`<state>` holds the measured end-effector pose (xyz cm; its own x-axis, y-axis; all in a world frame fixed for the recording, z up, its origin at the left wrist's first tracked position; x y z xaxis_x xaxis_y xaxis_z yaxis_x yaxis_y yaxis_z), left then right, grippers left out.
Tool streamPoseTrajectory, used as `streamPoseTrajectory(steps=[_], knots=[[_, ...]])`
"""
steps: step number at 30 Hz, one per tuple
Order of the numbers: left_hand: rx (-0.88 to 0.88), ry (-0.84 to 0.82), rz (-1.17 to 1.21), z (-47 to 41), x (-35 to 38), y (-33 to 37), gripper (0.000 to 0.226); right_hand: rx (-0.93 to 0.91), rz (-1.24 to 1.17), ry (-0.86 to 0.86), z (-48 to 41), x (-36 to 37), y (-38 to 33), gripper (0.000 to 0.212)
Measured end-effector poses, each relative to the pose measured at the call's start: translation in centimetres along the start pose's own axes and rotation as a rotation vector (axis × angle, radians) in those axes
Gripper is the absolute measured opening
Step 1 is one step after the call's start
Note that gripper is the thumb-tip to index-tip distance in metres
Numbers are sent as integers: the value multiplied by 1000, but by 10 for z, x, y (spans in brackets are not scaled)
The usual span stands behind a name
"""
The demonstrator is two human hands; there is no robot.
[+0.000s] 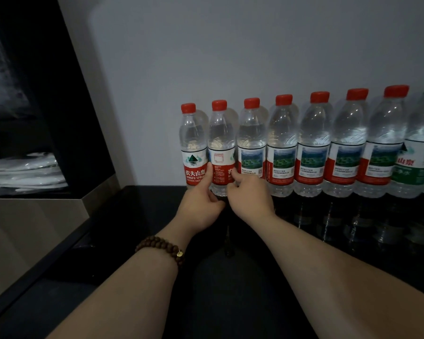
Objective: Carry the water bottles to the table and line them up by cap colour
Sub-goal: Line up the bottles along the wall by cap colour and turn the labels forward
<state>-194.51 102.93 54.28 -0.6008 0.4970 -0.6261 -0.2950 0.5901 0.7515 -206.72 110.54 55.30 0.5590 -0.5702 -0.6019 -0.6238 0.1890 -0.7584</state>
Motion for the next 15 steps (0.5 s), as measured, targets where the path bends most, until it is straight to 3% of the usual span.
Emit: streamPoseTrajectory(steps=[6,11,15], knots=[[70,159,75,1,-2,-4,81,8,-30,14,-1,1,2,51],[2,45,29,-1,-1,-3,99,1,-42,-29,-3,3,3,51],[-9,96,67,-1,-1,-3,98,0,-76,-3,-3,4,3,48]])
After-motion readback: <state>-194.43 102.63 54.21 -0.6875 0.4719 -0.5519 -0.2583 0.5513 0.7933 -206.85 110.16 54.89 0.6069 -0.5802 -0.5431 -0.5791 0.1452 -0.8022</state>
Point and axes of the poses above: each hand's wrist, its own z-axis away from the middle knuckle, its own x-axis out of the palm, y = z × x, the point moved 1 cm from there along -z, towards the middle knuckle, and after that the axes turned 10 degrees about -y, right-handed, at the moved point
